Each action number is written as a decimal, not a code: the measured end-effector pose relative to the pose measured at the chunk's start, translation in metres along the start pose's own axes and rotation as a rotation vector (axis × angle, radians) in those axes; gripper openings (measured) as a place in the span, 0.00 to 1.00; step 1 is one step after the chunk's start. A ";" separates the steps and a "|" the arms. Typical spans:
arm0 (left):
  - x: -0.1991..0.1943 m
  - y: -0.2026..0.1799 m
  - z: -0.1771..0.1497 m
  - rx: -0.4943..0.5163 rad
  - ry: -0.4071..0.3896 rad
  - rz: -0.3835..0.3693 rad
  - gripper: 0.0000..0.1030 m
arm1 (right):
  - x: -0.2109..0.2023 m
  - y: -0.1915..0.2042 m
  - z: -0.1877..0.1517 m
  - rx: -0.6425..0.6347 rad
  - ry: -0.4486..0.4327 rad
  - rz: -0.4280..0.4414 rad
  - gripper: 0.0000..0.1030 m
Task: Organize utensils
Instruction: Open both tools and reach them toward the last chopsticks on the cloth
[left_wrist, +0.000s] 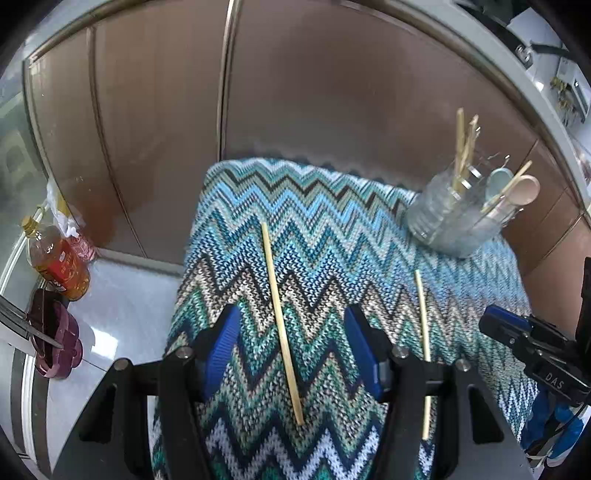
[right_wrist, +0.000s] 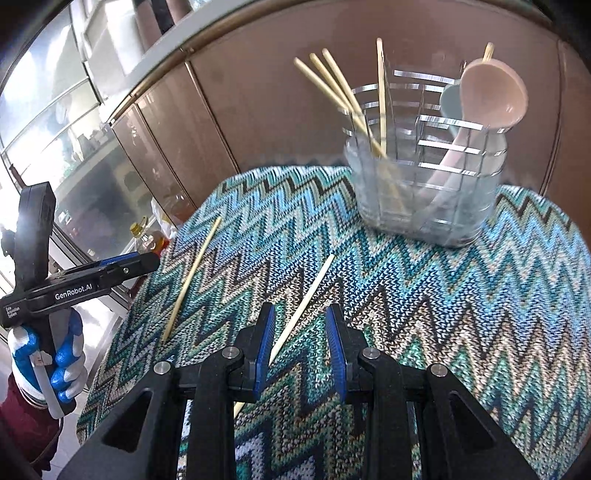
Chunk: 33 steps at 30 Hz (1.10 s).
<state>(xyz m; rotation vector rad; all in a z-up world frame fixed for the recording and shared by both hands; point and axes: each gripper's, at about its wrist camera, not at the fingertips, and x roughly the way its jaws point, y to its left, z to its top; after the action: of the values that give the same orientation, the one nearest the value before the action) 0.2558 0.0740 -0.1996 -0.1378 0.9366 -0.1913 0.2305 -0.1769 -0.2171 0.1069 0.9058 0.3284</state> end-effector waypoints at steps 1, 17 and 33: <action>0.005 0.000 0.003 0.002 0.014 -0.001 0.55 | 0.005 -0.002 0.001 0.005 0.012 0.004 0.27; 0.055 -0.008 0.028 0.033 0.029 0.078 0.54 | 0.052 -0.007 0.027 0.024 0.096 0.025 0.27; 0.099 0.018 0.043 -0.069 0.194 -0.008 0.31 | 0.095 -0.014 0.046 0.062 0.213 -0.019 0.21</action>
<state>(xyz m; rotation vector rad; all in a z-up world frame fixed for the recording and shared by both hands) 0.3491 0.0711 -0.2555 -0.1893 1.1362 -0.1817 0.3242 -0.1568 -0.2637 0.1224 1.1273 0.2975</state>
